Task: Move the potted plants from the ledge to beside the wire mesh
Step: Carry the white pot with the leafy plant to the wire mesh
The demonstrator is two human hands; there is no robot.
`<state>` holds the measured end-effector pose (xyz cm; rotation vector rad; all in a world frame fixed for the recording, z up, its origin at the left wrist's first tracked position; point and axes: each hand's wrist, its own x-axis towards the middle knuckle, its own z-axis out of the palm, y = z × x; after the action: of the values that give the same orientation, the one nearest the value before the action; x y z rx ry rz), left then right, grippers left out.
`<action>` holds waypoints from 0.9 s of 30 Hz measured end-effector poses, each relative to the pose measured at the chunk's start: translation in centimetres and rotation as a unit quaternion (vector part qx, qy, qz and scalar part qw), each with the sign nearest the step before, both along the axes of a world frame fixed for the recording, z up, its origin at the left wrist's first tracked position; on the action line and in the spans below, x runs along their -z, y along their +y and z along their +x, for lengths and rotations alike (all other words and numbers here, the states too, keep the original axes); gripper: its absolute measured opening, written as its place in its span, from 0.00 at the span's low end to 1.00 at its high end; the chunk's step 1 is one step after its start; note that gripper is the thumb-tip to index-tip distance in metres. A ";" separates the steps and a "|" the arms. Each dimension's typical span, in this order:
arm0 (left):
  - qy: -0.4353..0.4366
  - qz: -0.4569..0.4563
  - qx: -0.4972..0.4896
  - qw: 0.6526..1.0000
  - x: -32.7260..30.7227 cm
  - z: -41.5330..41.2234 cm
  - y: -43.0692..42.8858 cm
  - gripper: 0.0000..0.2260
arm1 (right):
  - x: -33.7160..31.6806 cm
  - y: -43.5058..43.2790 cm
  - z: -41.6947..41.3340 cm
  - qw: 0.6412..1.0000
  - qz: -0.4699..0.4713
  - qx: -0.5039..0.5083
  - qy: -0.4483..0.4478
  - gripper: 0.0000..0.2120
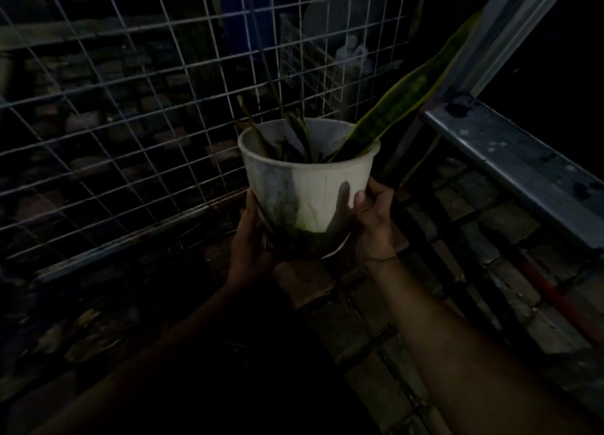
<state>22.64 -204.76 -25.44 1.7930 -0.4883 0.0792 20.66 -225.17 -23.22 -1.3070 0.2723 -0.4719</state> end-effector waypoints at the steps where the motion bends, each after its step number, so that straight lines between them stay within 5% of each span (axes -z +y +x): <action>1: 0.011 -0.022 -0.004 1.000 0.0 -0.2 -0.1 0.62 | -0.3 0.3 -0.1 1.000 -0.004 0.002 0.005 0.30; 6: 0.068 -0.046 -0.049 0.995 0.5 -0.7 -1.8 0.49 | -0.9 0.8 0.0 0.998 0.017 0.053 0.028 0.35; 11: 0.011 0.010 -0.111 0.994 1.4 0.1 -3.5 0.42 | -1.5 0.5 0.7 0.996 0.034 0.076 0.032 0.35; 15: -0.003 0.046 -0.117 0.992 1.4 0.7 -3.9 0.44 | -2.5 0.7 1.3 0.995 0.033 0.092 0.022 0.29; 21: 0.050 -0.035 -0.131 0.990 1.8 0.3 -4.5 0.44 | -2.5 0.4 1.7 0.994 0.024 0.107 0.015 0.16; 27: 0.001 0.002 -0.106 0.994 0.9 0.5 -4.6 0.34 | -1.9 -3.7 0.1 0.993 -0.058 0.102 0.031 0.04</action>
<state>23.11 -209.32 -26.32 1.8447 -0.2958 0.2230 20.74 -228.83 -21.30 -1.4164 0.4391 -0.6287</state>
